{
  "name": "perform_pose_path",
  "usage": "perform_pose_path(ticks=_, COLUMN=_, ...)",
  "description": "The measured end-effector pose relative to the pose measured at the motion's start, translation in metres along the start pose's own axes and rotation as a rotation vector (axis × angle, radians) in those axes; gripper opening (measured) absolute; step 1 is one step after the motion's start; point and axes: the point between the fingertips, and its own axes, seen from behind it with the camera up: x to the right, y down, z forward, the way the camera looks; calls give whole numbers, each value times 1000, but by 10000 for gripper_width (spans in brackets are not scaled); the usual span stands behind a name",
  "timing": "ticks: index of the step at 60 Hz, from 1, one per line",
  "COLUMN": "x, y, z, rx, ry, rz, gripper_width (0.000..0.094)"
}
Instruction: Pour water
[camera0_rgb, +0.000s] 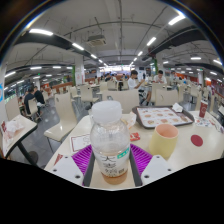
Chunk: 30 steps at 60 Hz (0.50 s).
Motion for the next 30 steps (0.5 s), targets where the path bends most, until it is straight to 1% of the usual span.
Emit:
perform_pose_path(ticks=4, x=-2, y=-4, z=3, rx=24, ry=9, rz=-49, gripper_width=559)
perform_pose_path(ticks=9, x=-2, y=-5, z=5, rx=26, ry=-4, rz=-50, gripper_width=488)
perform_pose_path(ticks=12, x=0, y=-4, z=6, rx=25, ry=2, rz=-48, gripper_width=441)
perform_pose_path(ticks=14, x=1, y=-5, z=5, rx=22, ry=11, rz=-50, gripper_width=436)
perform_pose_path(ticks=15, x=1, y=-5, z=5, rx=20, ry=14, rz=-52, gripper_width=412)
perform_pose_path(ticks=18, x=2, y=-6, z=4, rx=12, ry=21, rz=-56, gripper_width=412)
perform_pose_path(ticks=22, x=2, y=-13, z=1, rx=15, ry=4, rz=-16, gripper_width=411)
perform_pose_path(ticks=27, x=-9, y=-40, z=-4, rx=35, ry=-49, rz=107, gripper_width=413)
perform_pose_path(ticks=30, x=-7, y=-62, z=-7, rx=47, ry=-100, rz=222, gripper_width=409)
